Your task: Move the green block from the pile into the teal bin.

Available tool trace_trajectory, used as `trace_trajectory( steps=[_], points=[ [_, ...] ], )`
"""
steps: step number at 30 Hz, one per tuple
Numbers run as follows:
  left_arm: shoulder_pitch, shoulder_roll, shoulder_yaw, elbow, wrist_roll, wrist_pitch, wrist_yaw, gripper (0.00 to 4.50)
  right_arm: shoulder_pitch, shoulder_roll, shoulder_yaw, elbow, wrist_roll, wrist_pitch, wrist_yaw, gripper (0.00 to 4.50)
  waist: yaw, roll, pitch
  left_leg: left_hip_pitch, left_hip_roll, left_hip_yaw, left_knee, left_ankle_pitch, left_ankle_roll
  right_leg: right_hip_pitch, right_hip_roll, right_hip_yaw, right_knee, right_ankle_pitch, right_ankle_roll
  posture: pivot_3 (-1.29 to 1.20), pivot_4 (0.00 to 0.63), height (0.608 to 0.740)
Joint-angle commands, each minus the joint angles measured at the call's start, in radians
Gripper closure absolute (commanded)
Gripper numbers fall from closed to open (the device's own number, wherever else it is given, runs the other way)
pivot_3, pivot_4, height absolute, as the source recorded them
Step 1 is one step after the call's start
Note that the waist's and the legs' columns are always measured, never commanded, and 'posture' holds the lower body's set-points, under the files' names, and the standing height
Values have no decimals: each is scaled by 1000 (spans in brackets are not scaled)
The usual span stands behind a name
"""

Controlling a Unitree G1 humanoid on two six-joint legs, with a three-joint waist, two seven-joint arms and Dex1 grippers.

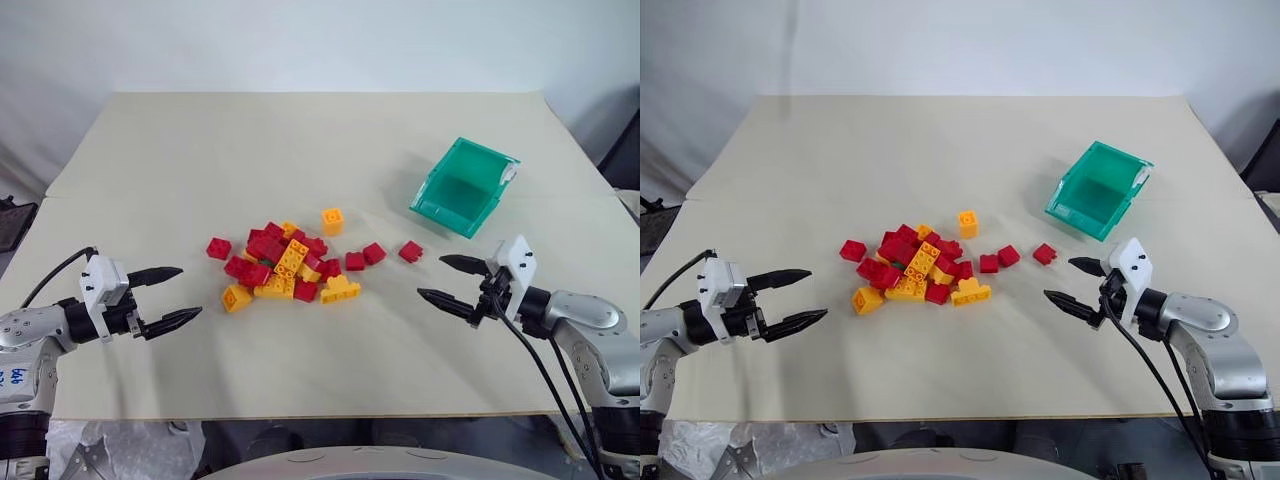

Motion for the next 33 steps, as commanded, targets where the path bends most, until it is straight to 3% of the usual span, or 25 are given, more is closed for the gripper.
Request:
trace_trajectory(
  steps=[1,5,8,11,14,20,27,33],
  points=[
    [-29,-1,0,6,-8,-33,-17,0,-5,-10,-22,-30,7,-18,2,87,0,0,0,0,0,0,0,0,0,0,0,0,0,0,0,0,150,740],
    [-58,-4,13,-1,-41,105,70,0,-8,-9,-20,-25,6,-22,2,87,1,0,0,0,0,0,0,0,0,0,0,0,0,0,0,0,150,740],
    [-64,12,-9,-3,26,148,160,0,-15,-7,-16,-16,4,-27,2,87,1,0,0,0,0,0,0,0,0,0,0,0,0,0,0,0,150,740],
    [-64,0,1,-21,-26,85,58,0,-32,-2,-3,-12,8,-27,13,87,0,0,0,0,0,0,0,0,0,0,0,0,0,0,0,0,150,740],
    [-48,-11,4,-61,-63,65,-2,555,-50,5,10,-29,27,-6,24,0,0,0,0,0,0,0,0,0,0,0,0,0,0,0,0,0,150,740],
    [-5,-4,-33,-166,-137,92,-147,2380,-96,29,44,-25,34,-5,28,0,-1,0,0,0,0,0,0,0,0,0,0,0,0,0,0,0,150,740],
    [-134,-67,-166,-159,-126,103,-209,4484,-120,59,82,-22,24,-13,29,0,9,1,1,0,0,0,1,0,0,0,0,0,0,0,0,0,150,740],
    [-315,-156,-298,26,-25,54,-227,4484,-121,81,86,-52,35,-1,13,0,10,1,1,0,-1,2,1,1,0,0,2,1,1,0,0,0,150,740]
  ],
)
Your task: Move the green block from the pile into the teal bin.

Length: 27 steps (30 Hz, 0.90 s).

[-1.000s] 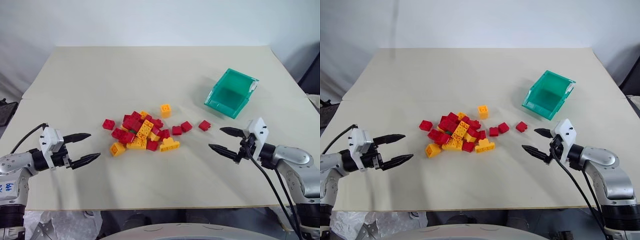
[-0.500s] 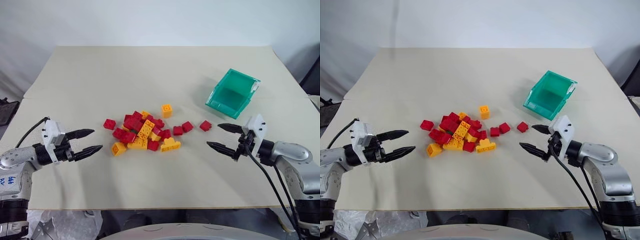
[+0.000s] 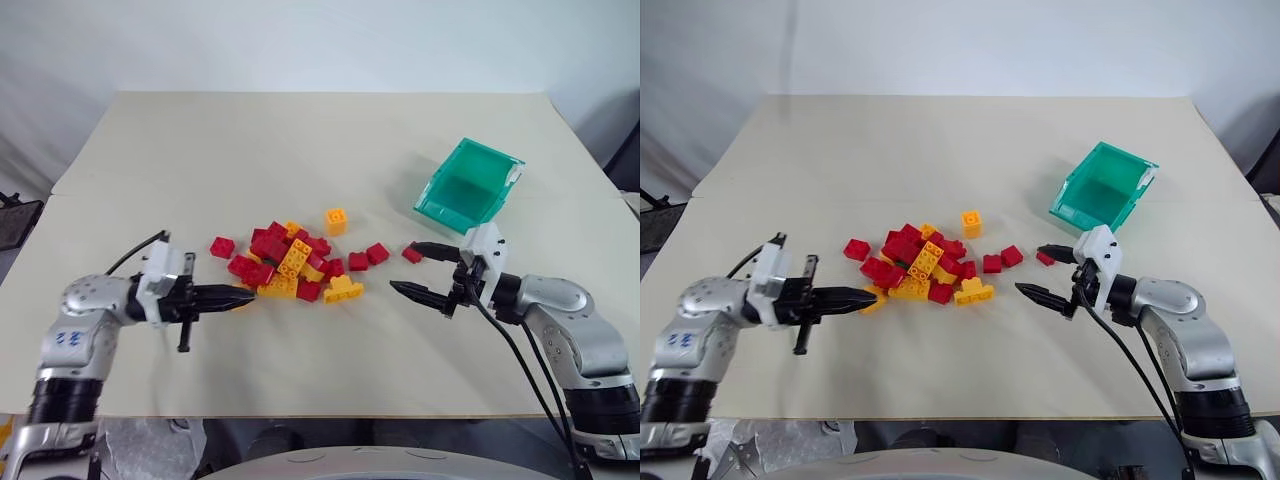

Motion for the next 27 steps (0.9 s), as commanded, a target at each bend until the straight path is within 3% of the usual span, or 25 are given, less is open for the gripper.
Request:
trace_trajectory(
  steps=[1,10,15,23,27],
  points=[
    [-97,-45,-65,145,94,-69,7,4484,1,13,-11,-57,30,8,-8,0,1,0,0,0,0,0,0,0,0,0,0,0,0,0,0,0,150,740],
    [-321,-163,-128,575,297,-332,107,4484,16,51,-16,-93,39,21,-58,0,9,0,0,-1,0,0,2,1,0,0,1,0,0,1,1,0,150,740],
    [-426,-182,-92,773,359,-379,295,4484,23,53,-19,-93,39,18,-67,0,14,0,0,0,0,0,2,1,1,1,1,1,0,2,2,0,150,740],
    [-469,-187,-50,849,362,-370,398,4484,11,55,-16,-80,37,14,-75,0,13,-1,0,2,0,0,3,3,1,1,0,2,4,2,2,0,150,740],
    [-443,-180,-5,764,308,-294,393,4484,-4,54,-15,-75,37,11,-72,0,13,-1,0,3,0,0,3,3,0,1,-1,2,5,2,2,0,150,740]
  ],
)
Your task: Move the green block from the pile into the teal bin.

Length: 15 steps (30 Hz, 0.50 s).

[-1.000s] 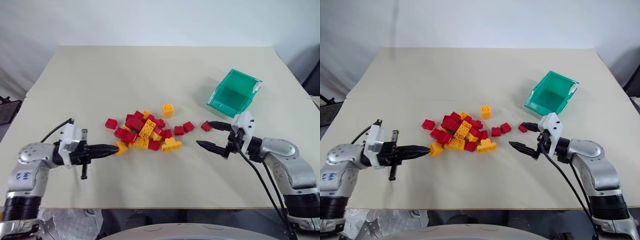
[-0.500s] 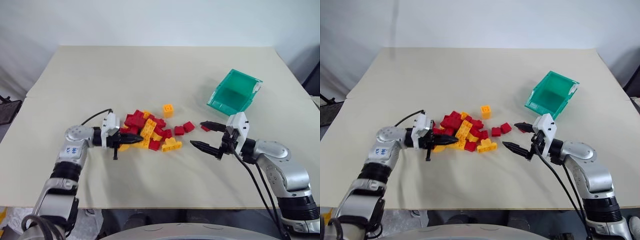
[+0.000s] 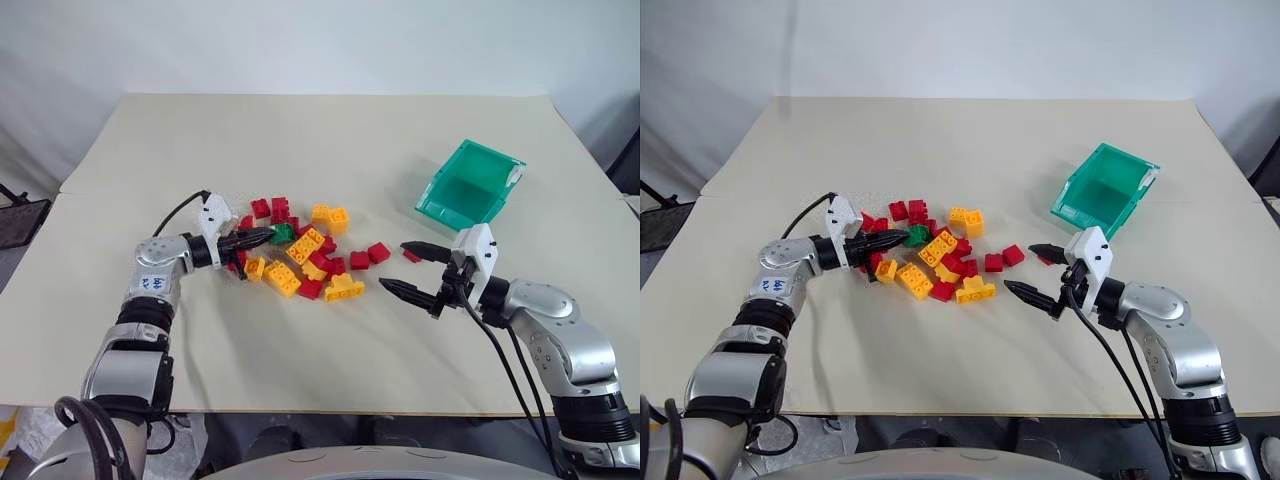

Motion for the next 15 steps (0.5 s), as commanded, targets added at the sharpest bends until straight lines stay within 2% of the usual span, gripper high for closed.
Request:
trace_trajectory(
  steps=[1,3,6,11,15],
  points=[
    [47,53,57,-119,-61,135,-20,4484,-28,-4,-23,-13,16,-10,3,0,-1,0,0,0,0,0,0,0,0,0,0,0,0,0,0,0,150,740],
    [106,126,72,-257,-95,294,-55,4484,-37,-9,-27,-1,16,-11,9,0,-10,-1,1,-1,0,0,0,0,0,-2,0,0,0,0,0,0,150,740],
    [207,226,83,-455,-147,464,-114,4019,-49,-7,-24,17,13,-14,16,0,-28,-2,1,-4,1,0,-1,0,-1,-4,1,0,-1,-1,-1,0,150,740],
    [307,329,129,-657,-216,614,-144,2515,-77,6,-6,47,4,-20,26,0,-19,-2,2,-8,0,1,-1,0,0,-8,1,1,-1,-1,-1,0,150,740],
    [352,393,159,-765,-233,643,-152,1351,-116,23,15,88,-10,-38,36,0,-19,-3,2,-8,0,-1,0,0,0,-8,0,1,-1,-1,-1,0,150,740]
  ],
)
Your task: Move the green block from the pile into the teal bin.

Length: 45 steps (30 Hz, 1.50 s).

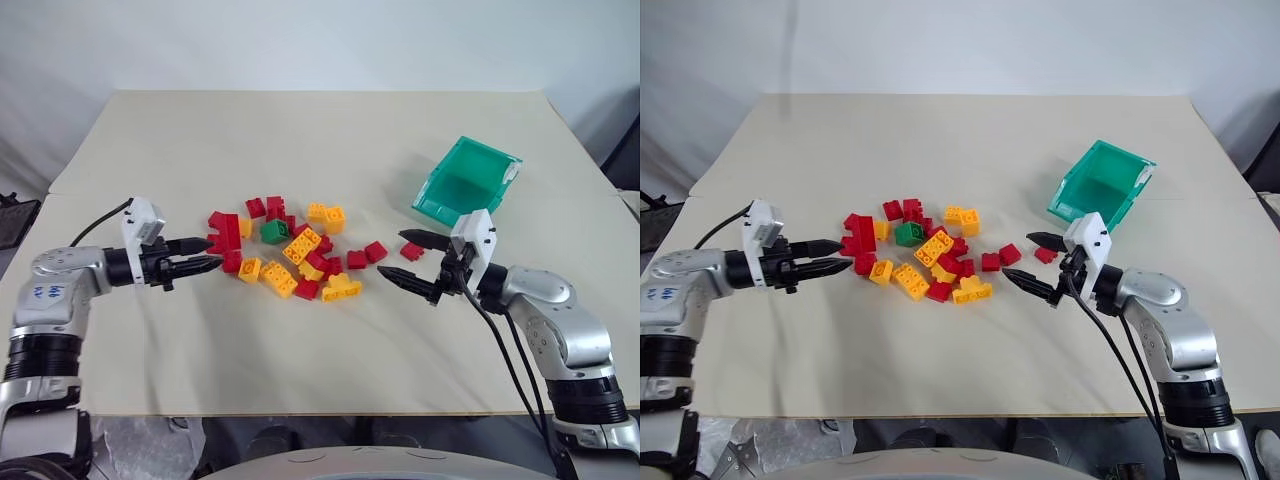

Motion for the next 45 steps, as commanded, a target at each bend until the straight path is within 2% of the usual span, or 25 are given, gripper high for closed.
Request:
trace_trajectory(
  steps=[1,4,5,10,15,22,25,33,36,39,42,45],
  points=[
    [11,35,43,-98,-30,2,-2,1056,-24,9,-1,13,-4,-31,12,0,0,0,0,0,0,0,0,0,0,0,0,0,0,0,0,0,150,740],
    [14,20,36,-114,-23,-23,6,71,-20,9,-7,9,-4,-36,13,0,-2,0,0,0,0,0,-1,0,0,0,0,0,0,0,0,0,150,740],
    [9,10,28,-114,-17,-36,10,11,-17,7,-9,6,-2,-37,13,0,-4,0,0,0,0,1,-1,0,0,0,0,0,0,0,0,0,150,740],
    [-77,-72,-65,-32,83,-144,73,11,4,2,-21,-15,2,-35,4,0,4,0,0,0,0,1,0,0,0,0,0,0,0,0,0,0,150,740],
    [-275,-219,-208,224,272,-221,244,11,39,0,-36,-52,6,-29,-16,0,22,0,0,0,-1,2,0,1,0,1,1,0,0,1,1,0,150,740],
    [-410,-303,-302,507,392,-388,249,11,105,-10,-66,-126,14,-10,-60,0,15,-1,0,0,0,14,-2,1,0,-1,2,1,-1,1,1,0,150,740],
    [-441,-310,-314,571,425,-431,258,585,125,-10,-78,-146,14,-5,-76,0,15,-1,1,1,0,16,-2,1,0,-1,2,3,0,1,1,0,150,740],
    [-448,-288,-285,556,397,-469,176,2989,150,-12,-90,-174,17,4,-100,0,15,-1,0,2,0,16,-1,1,1,-4,2,7,1,1,2,0,150,740],
    [-445,-281,-269,538,382,-456,160,2997,143,-13,-91,-165,16,2,-99,0,15,-1,1,1,0,19,-1,1,1,-4,2,7,1,1,2,0,150,740],
    [-438,-278,-193,438,275,-389,94,2997,124,-14,-90,-145,10,-4,-95,0,15,-2,1,0,0,19,-1,1,1,-5,2,7,1,2,2,0,150,740],
    [-443,-327,-118,285,112,-275,24,2997,115,-21,-104,-128,4,-9,-96,0,19,-4,2,-1,0,19,-1,1,1,-6,2,7,2,2,2,0,150,740],
    [-444,-349,-145,207,96,-219,-5,2997,109,-30,-115,-114,-1,-14,-94,0,24,-4,2,-2,-1,19,0,1,1,-6,2,9,1,2,3,0,150,740]
  ],
)
